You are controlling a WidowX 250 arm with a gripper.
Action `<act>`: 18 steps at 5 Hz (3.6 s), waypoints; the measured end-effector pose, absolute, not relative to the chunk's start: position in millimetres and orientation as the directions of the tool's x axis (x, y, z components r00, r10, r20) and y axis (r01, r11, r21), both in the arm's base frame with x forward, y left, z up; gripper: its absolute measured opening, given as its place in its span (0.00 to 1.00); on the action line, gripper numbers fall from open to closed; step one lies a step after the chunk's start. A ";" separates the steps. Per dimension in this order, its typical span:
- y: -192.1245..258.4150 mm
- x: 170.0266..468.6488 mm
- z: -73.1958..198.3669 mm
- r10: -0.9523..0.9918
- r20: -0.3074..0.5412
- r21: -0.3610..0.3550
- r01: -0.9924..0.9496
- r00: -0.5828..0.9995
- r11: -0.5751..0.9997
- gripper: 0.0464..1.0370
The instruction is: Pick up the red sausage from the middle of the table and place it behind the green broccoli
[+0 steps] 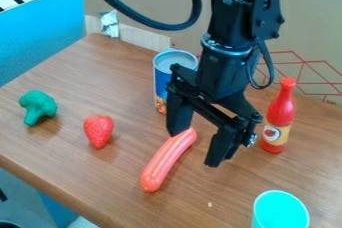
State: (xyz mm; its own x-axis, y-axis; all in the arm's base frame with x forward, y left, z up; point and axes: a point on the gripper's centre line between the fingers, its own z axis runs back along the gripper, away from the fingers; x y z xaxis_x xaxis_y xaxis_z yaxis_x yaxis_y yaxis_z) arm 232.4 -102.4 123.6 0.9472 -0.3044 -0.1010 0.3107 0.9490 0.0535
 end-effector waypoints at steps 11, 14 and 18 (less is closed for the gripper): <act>-32.2 279.1 77.6 -0.155 0.110 0.002 0.156 0.982 0.988 0.96; -34.8 283.3 45.1 -0.079 0.103 -0.055 0.086 0.991 0.995 0.96; -31.9 286.9 28.1 -0.023 -0.008 -0.042 0.023 1.000 0.999 0.53</act>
